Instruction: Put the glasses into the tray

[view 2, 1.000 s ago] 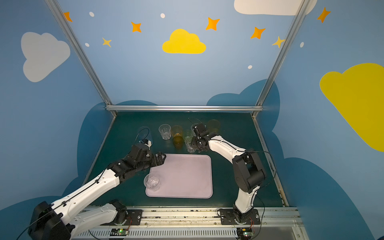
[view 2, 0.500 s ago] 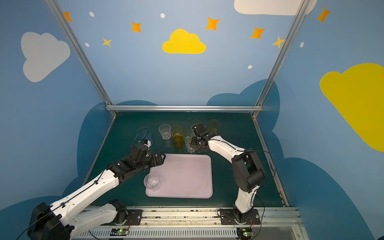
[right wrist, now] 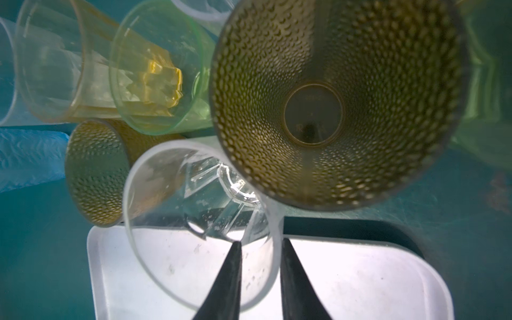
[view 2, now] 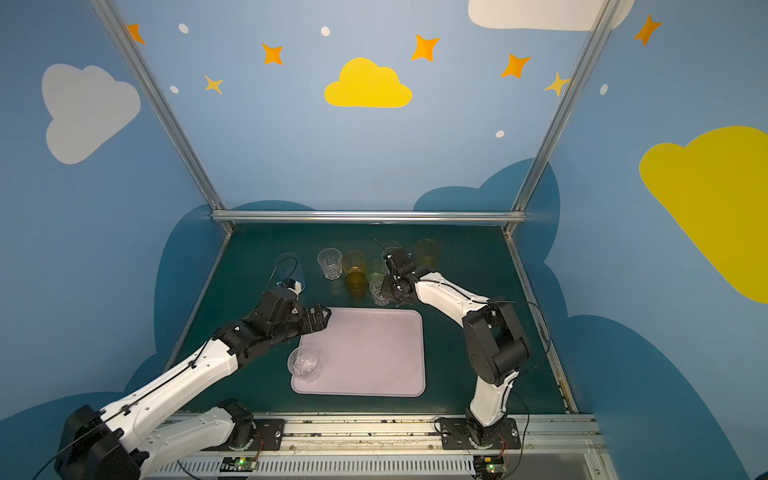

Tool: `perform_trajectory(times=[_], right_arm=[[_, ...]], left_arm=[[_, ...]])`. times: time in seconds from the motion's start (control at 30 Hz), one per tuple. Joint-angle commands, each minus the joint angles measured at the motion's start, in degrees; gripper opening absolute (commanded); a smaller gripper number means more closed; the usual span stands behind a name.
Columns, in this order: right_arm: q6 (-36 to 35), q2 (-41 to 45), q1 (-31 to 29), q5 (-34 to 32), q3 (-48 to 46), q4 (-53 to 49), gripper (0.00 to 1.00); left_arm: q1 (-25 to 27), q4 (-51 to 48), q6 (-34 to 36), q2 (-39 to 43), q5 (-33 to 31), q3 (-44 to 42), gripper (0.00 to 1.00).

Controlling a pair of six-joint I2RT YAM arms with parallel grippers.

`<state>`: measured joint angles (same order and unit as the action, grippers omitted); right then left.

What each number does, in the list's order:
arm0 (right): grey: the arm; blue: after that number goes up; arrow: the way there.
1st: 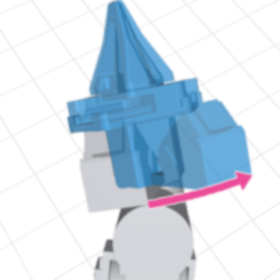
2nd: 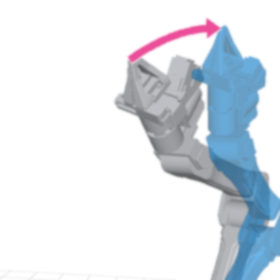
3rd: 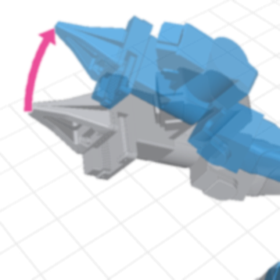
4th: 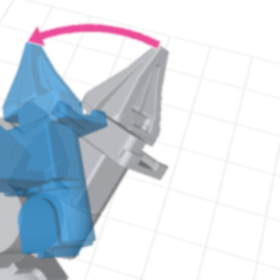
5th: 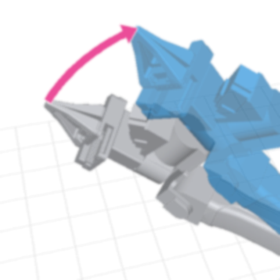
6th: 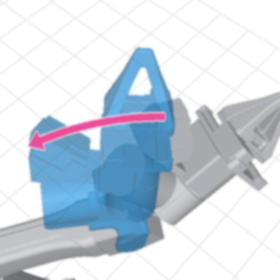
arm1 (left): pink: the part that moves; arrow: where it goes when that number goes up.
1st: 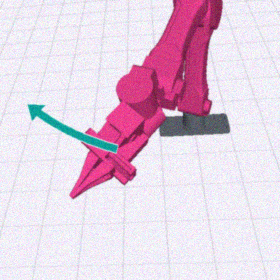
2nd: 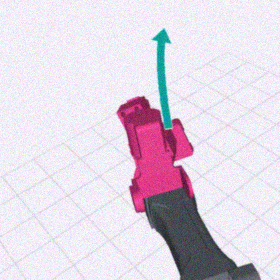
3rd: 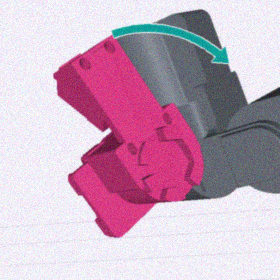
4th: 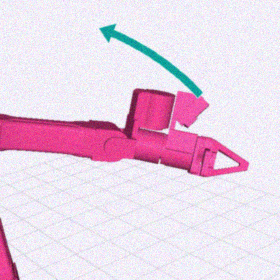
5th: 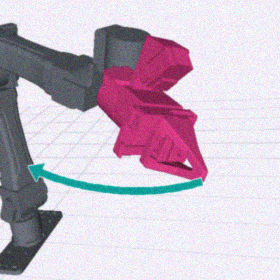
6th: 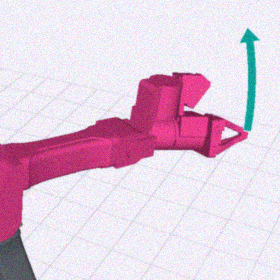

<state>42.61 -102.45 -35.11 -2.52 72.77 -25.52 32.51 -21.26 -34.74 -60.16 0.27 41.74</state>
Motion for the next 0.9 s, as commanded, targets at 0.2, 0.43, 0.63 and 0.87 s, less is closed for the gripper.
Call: perform_trajectory(times=[0.2, 0.43, 0.63, 0.87], right_arm=[[0.79, 2.26, -0.49, -0.77, -1.79, -0.93, 0.22], [0.98, 3.22, -0.64, -1.25, -2.21, -0.92, 0.19], [1.04, 3.55, -0.86, -1.31, -2.52, -0.86, 0.15], [1.05, 3.32, -0.99, -1.17, -2.62, -0.94, 0.12]], left_arm=[[-0.24, -1.00, -0.13, 0.75, -1.15, -0.60, 1.00], [-0.26, -1.18, -0.15, 1.09, -1.24, -0.61, 1.00], [-0.26, -1.30, -0.19, 1.57, -1.46, -1.02, 1.00], [-0.28, -1.57, -0.22, 2.06, -1.55, -1.04, 1.00]])
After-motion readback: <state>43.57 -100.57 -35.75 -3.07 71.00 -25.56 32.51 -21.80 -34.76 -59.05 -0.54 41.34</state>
